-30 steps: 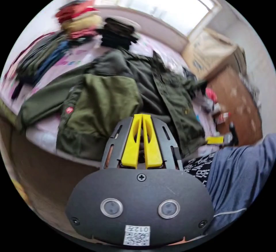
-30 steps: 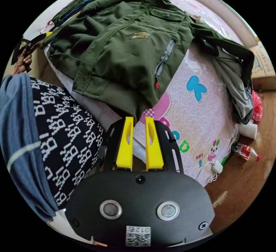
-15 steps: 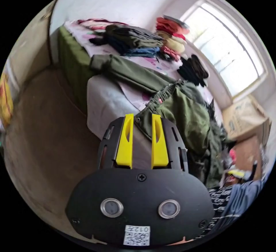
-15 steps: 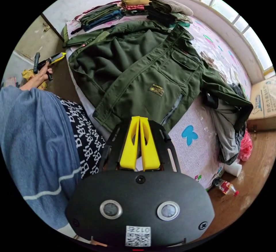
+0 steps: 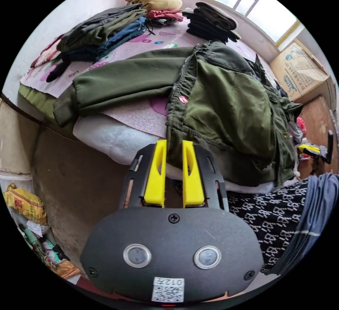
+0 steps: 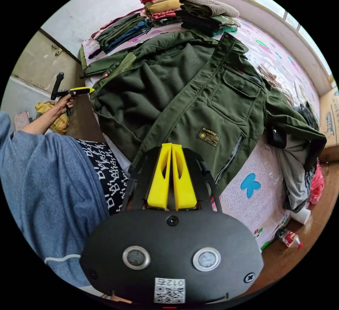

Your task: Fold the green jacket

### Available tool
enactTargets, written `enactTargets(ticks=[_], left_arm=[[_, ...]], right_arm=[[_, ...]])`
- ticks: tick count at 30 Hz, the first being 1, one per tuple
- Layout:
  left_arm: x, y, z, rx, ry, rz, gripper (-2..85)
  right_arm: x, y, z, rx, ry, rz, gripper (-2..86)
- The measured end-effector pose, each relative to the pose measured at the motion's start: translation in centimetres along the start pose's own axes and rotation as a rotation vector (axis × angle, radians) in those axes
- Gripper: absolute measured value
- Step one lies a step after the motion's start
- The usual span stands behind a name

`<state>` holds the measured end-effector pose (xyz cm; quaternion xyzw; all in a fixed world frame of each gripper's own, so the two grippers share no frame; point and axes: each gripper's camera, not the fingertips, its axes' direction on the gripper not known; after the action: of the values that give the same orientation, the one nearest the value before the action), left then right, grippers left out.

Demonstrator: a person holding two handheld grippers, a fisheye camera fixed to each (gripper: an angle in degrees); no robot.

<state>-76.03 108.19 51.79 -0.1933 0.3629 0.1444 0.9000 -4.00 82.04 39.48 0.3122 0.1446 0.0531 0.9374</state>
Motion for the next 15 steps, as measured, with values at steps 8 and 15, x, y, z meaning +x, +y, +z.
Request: enactTargets(ticks=[8, 15], left_arm=[[-5.5, 1.7, -5.2, 0.164, 0.459, -0.163, 0.1], [-1.8, 2.2, -10.1, 0.46, 1.012, 0.168, -0.2]], right_arm=[[5.2, -3.4, 2.6, 0.065, -0.053, 0.017, 0.0], [13.3, -15.3, 4.7, 0.165, 0.063, -0.025, 0.0]])
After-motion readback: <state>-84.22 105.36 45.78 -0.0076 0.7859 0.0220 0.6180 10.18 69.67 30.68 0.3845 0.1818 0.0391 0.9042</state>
